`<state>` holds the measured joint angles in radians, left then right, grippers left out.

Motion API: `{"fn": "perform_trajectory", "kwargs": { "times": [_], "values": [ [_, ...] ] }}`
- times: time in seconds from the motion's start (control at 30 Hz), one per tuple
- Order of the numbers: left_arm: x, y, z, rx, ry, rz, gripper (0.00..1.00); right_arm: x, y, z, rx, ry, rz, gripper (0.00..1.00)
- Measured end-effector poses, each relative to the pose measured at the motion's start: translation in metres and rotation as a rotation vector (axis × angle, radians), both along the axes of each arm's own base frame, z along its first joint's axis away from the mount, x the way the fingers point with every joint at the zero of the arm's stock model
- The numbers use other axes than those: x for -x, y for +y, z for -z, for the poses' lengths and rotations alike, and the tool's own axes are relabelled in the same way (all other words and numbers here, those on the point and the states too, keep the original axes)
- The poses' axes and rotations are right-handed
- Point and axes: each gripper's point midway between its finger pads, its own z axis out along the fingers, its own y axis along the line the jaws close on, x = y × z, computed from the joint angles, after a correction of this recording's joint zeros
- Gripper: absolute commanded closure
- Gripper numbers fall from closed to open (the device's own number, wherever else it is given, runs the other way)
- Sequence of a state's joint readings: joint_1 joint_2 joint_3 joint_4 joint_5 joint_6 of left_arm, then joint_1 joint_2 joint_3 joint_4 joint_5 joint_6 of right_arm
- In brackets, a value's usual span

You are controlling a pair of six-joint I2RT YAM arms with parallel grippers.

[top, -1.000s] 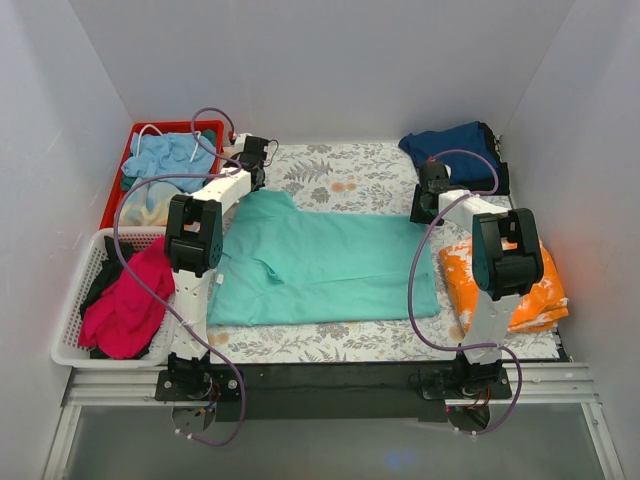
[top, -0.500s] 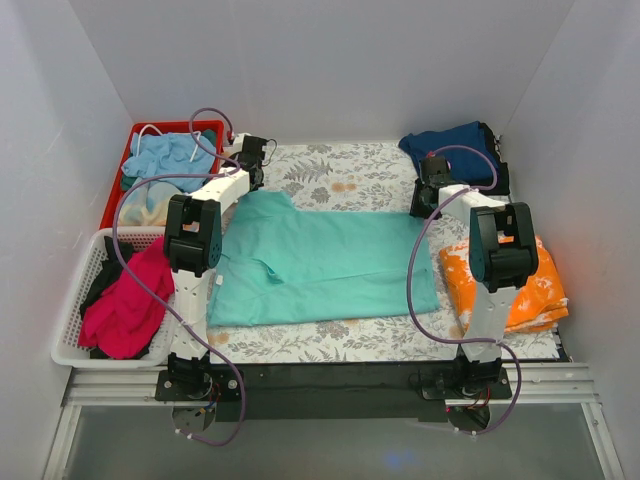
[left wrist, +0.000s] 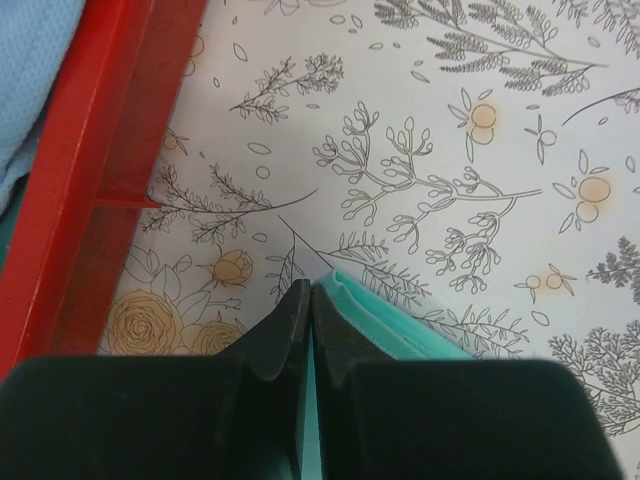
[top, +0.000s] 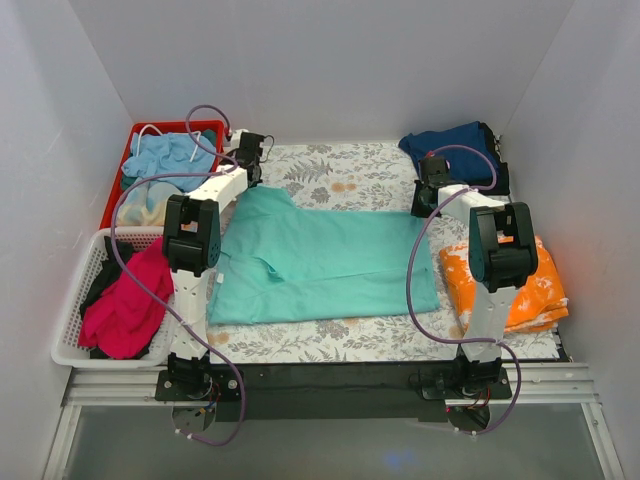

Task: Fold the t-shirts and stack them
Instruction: Fold the tshirt

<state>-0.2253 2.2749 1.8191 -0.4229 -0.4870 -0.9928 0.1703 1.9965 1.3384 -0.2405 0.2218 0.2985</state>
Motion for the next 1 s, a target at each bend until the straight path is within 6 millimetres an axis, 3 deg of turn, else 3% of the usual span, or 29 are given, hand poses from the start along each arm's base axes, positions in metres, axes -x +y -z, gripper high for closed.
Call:
{"fn": "perform_trajectory", "kwargs": {
  "times": [0.17,0.33,0.47,0.6,0.73,0.83,1.0],
  "values": [
    [-0.004,0.000,-0.009,0.010,-0.023,-0.002,1.00,0.003,-0.008,-0.007,0.019,-0.001,0.016,0.99],
    [-0.005,-0.002,-0.029,0.029,-0.063,0.001,1.00,0.004,-0.012,-0.032,0.019,-0.045,0.024,0.99],
    [0.001,-0.005,-0.058,0.063,-0.120,0.017,1.00,0.006,-0.012,-0.053,0.010,-0.088,0.022,0.99],
    [0.007,-0.010,-0.100,0.109,-0.201,0.041,1.00,0.016,-0.013,-0.064,0.001,-0.104,0.019,0.99],
    [0.016,-0.014,-0.138,0.148,-0.272,0.069,1.00,0.031,-0.012,-0.066,-0.012,-0.099,0.011,0.99],
    [0.026,-0.017,-0.152,0.172,-0.294,0.076,1.00,0.045,-0.010,-0.063,-0.030,-0.087,0.002,0.99],
    [0.064,-0.024,-0.144,0.213,-0.260,0.080,1.00,0.071,-0.009,-0.051,-0.052,-0.047,-0.005,0.99]
  ]
}}
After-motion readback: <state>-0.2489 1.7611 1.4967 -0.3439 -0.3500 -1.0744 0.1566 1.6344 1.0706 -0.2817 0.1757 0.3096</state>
